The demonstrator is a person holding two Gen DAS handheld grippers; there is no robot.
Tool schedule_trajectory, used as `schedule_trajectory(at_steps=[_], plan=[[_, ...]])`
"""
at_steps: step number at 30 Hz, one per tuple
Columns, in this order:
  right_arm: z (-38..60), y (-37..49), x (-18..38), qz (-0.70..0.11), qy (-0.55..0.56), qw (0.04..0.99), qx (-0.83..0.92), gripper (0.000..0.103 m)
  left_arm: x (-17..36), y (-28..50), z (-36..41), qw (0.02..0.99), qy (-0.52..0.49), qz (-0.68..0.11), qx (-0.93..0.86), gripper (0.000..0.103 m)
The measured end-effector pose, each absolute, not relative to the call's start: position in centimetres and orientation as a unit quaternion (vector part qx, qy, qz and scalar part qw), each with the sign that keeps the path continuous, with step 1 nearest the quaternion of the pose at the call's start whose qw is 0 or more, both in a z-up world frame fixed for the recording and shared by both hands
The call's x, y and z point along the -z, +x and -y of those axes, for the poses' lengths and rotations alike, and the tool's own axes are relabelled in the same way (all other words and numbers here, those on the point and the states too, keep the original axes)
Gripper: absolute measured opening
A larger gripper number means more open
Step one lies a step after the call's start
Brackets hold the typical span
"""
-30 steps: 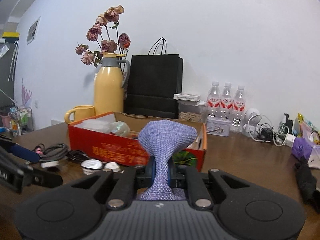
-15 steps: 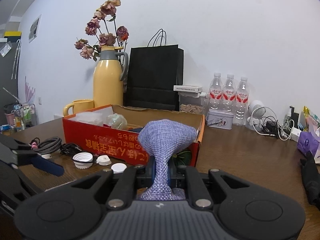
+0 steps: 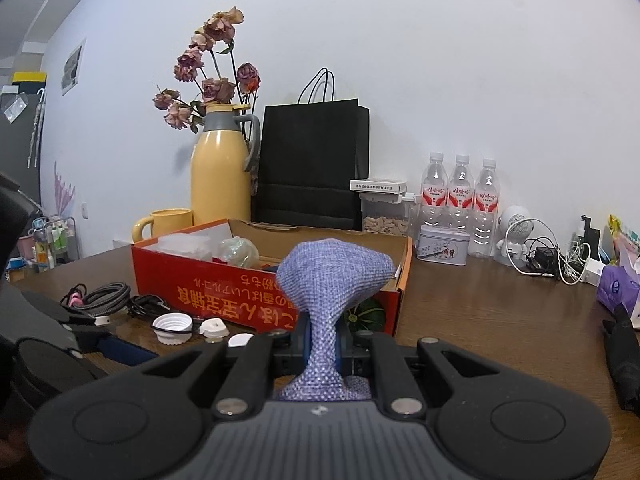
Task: Organize objects
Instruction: 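Grasp the white cloth with the left tool while the right tool holds the purple bag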
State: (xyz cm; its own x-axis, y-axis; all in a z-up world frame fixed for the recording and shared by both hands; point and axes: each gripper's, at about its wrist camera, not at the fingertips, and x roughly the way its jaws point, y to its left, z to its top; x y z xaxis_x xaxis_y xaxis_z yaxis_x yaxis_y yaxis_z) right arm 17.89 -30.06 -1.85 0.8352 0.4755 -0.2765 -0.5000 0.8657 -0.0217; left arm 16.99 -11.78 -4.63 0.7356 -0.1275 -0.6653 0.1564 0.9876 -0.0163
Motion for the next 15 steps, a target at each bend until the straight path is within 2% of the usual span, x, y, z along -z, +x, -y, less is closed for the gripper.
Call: schedule_trajectory(at_steps=[15], plan=[[30.1,18.1,1.9,-0.135,-0.046,0.957,-0.251,0.010,2.2,15.4,9.7,0.945,-0.005,-0.321,0.070,0.074]])
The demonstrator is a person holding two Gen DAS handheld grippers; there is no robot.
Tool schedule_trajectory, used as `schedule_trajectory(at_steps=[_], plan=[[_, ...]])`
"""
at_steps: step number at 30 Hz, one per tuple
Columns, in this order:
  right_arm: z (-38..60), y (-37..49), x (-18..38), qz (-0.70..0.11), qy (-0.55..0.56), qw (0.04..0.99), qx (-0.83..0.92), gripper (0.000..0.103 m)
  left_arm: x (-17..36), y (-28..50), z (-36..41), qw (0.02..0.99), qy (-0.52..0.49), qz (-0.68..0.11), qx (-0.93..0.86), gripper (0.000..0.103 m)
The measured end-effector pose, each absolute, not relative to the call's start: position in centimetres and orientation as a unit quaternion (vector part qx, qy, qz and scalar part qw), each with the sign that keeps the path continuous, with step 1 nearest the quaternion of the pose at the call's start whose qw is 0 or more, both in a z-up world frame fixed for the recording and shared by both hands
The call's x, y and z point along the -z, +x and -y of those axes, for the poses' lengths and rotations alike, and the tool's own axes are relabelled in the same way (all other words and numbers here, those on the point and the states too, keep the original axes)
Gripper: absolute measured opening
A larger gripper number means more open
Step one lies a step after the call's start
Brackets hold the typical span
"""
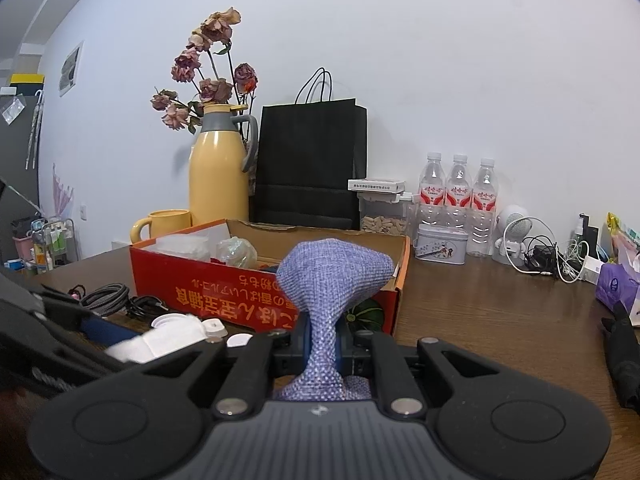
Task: Organize objects
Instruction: 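Grasp the white cloth with the left tool while the right tool holds the purple bag, then carry the white cloth and purple bag into the box and open both tools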
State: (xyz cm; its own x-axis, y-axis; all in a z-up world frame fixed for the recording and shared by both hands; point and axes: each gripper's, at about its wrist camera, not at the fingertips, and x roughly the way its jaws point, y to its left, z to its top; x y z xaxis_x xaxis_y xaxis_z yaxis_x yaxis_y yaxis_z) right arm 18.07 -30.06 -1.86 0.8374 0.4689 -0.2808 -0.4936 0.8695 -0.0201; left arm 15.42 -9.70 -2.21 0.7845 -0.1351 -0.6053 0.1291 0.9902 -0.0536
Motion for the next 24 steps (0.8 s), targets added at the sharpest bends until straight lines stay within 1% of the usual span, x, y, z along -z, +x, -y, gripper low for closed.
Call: schedule_trajectory(at_steps=[12,24], plan=[[29.0,17.7,1.9,-0.132,-0.070,0.957,-0.250,0.010,-0.9,15.3,7.1,0.957,-0.035,-0.282,0.061,0.074],[26.8,18.4,0.7,-0.127,-0.091,0.953,-0.259,0.010,-3.5,17.7,6.1,0.965,-0.059,-0.248,0.064,0.074]])
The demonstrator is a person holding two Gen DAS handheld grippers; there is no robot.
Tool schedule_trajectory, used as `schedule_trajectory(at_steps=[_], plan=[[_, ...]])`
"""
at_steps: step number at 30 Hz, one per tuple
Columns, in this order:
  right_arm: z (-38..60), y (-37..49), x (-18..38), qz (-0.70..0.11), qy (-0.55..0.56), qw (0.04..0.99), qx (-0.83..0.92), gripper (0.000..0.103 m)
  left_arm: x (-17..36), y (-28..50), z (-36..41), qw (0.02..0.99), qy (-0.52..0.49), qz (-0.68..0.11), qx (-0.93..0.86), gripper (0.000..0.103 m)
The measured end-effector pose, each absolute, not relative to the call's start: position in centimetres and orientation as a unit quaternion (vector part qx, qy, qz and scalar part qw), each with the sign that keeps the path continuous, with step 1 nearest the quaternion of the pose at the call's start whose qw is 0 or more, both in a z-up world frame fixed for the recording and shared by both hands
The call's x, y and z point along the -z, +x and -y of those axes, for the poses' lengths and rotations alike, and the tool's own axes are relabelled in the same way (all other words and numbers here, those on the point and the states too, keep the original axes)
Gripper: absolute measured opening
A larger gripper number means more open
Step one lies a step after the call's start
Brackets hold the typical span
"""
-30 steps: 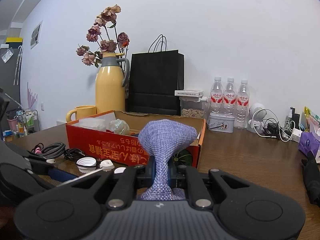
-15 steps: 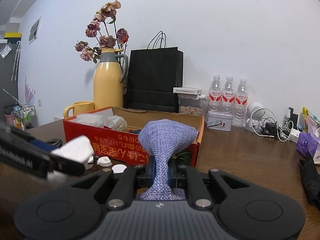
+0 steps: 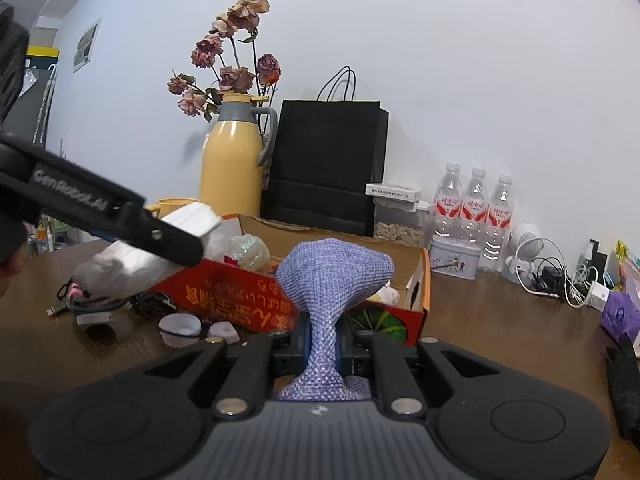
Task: Organize objects
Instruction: 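Carry the white cloth and purple bag into the box and open both tools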
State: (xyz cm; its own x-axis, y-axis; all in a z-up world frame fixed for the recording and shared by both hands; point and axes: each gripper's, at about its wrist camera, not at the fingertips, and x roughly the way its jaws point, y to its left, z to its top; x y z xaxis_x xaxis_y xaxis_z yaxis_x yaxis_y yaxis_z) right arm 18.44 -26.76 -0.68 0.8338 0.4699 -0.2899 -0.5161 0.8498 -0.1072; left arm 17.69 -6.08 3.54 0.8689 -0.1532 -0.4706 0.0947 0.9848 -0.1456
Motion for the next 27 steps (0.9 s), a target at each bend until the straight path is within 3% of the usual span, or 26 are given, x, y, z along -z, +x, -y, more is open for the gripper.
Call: schedule_trajectory(at_steps=[9,27], plan=[[23.7,21.6,-1.5,-0.106,-0.100,0.957,-0.251,0.010,-4.8,21.5,5.6,0.969,-0.085,-0.225,0.051,0.074],[18.4,33.6,-0.8,-0.171,-0.059,0.953,-0.242,0.010,-3.2,32.4,4.3,0.964,-0.131,-0.233,-0.007,0.073]])
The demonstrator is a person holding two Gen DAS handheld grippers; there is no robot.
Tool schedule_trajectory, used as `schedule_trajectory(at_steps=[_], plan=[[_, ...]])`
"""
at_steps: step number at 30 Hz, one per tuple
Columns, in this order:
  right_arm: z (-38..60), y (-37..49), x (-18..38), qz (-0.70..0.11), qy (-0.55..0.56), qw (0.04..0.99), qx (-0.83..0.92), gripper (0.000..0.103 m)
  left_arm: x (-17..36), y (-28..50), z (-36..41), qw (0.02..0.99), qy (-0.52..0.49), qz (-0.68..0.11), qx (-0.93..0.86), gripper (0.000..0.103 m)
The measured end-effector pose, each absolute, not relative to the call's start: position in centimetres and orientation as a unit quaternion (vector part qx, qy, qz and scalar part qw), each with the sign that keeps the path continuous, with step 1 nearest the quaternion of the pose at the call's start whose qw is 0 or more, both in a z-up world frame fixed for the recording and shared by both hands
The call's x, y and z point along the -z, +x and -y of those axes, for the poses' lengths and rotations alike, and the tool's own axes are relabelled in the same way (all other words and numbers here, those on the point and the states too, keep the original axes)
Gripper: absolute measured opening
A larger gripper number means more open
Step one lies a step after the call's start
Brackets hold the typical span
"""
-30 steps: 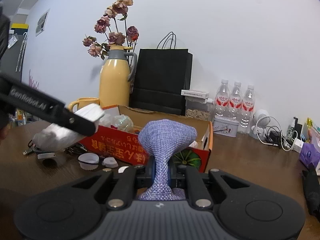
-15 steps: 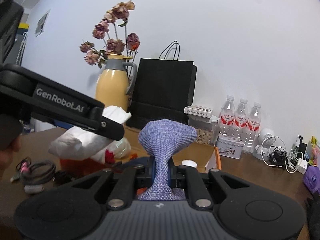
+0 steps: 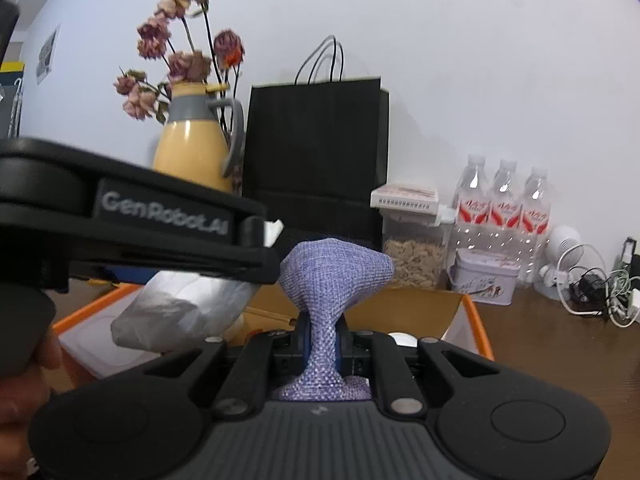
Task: Organize objects
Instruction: 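Carry the white cloth and purple bag into the box and open both tools, then withdraw both open tools above the box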
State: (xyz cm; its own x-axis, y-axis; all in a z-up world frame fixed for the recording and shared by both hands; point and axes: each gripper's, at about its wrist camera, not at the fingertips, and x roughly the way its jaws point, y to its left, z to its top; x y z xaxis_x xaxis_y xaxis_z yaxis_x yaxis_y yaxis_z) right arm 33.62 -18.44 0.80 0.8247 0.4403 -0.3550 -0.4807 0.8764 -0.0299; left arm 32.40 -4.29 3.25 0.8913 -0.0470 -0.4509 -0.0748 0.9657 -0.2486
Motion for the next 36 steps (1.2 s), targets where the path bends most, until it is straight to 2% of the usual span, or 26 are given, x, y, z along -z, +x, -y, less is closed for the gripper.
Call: schedule_trajectory(at_steps=[5,7,9,10,12,13,14,15,16,36], plan=[[17.9,35.3,0.1,-0.188,-0.073,0.950,-0.238,0.011,-2.0,34.1,3.9,0.959,-0.129,-0.250,-0.023,0.076],[17.9,35.8,0.3,-0.196,-0.073,0.948,-0.239,0.015,-1.8,34.4,3.8,0.959,-0.126,-0.250,-0.035,0.086],[18.0,36.2,0.5,-0.205,-0.073,0.947,-0.238,0.020,-1.7,34.4,3.7,0.961,-0.120,-0.246,-0.045,0.103],[18.0,36.3,0.5,-0.210,-0.072,0.946,-0.236,0.025,-1.6,34.4,3.7,0.962,-0.118,-0.242,-0.047,0.103],[18.1,36.4,0.6,-0.214,-0.070,0.947,-0.229,0.041,-1.6,34.4,3.7,0.962,-0.113,-0.244,-0.048,0.103],[18.2,36.4,0.6,-0.212,-0.072,0.948,-0.224,0.062,-1.6,34.4,3.6,0.961,-0.113,-0.246,-0.050,0.103],[18.2,36.3,0.6,-0.211,-0.074,0.950,-0.219,0.088,-1.6,34.4,3.6,0.961,-0.113,-0.246,-0.051,0.103],[18.2,36.2,0.6,-0.209,-0.075,0.951,-0.216,0.098,-1.6,34.3,3.6,0.961,-0.113,-0.247,-0.052,0.103],[18.3,36.1,0.5,-0.207,-0.074,0.951,-0.216,0.102,-1.7,34.3,3.6,0.961,-0.112,-0.247,-0.052,0.103],[19.4,33.0,-1.6,-0.192,-0.070,0.956,-0.212,0.103,-4.6,29.4,3.4,0.971,-0.096,-0.215,-0.047,0.103]])
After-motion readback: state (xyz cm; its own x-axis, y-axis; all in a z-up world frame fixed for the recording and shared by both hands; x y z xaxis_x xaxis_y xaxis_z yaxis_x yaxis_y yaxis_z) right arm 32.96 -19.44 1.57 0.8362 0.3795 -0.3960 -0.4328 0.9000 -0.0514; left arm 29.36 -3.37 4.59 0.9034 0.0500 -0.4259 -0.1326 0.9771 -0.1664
